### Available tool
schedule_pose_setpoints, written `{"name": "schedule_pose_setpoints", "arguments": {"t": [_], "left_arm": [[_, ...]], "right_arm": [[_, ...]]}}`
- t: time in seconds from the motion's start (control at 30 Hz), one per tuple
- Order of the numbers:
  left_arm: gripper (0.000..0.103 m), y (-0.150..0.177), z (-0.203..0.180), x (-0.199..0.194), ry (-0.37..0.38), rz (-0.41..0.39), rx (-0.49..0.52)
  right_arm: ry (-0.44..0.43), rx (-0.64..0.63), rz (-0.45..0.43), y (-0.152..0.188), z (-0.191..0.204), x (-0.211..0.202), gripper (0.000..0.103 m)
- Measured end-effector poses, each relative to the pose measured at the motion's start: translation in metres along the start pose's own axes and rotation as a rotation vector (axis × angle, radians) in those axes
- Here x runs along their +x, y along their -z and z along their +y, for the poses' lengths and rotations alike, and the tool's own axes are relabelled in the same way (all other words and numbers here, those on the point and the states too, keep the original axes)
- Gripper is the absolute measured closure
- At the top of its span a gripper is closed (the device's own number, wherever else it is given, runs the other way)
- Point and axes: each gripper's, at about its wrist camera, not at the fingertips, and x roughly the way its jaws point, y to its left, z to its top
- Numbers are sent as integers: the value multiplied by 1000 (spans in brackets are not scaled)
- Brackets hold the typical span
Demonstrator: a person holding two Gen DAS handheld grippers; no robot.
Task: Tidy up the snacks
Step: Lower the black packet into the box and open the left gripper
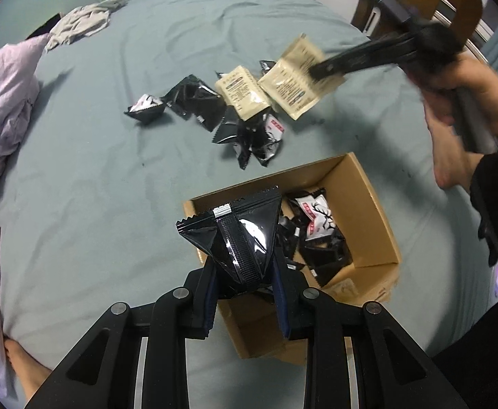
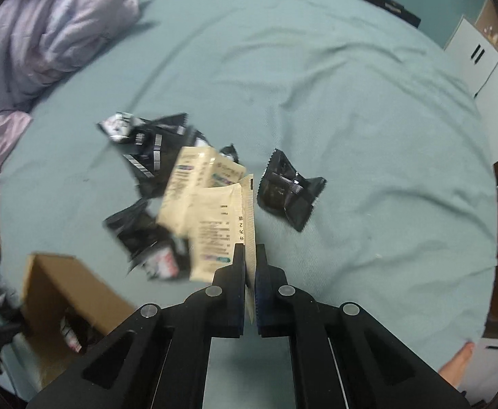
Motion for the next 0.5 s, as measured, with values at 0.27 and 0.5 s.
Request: {"name": "schedule_pose_setpoints", "arguments": {"t": [0.27,0.5], "left_arm": [[76,2,-23,8,-14,11,59],[76,5,-41,19,-60,40,123]], "right_arm": [[-72,44,-114,36,4,-112,101],[-124,47,-74,72,21,-158,101]]}}
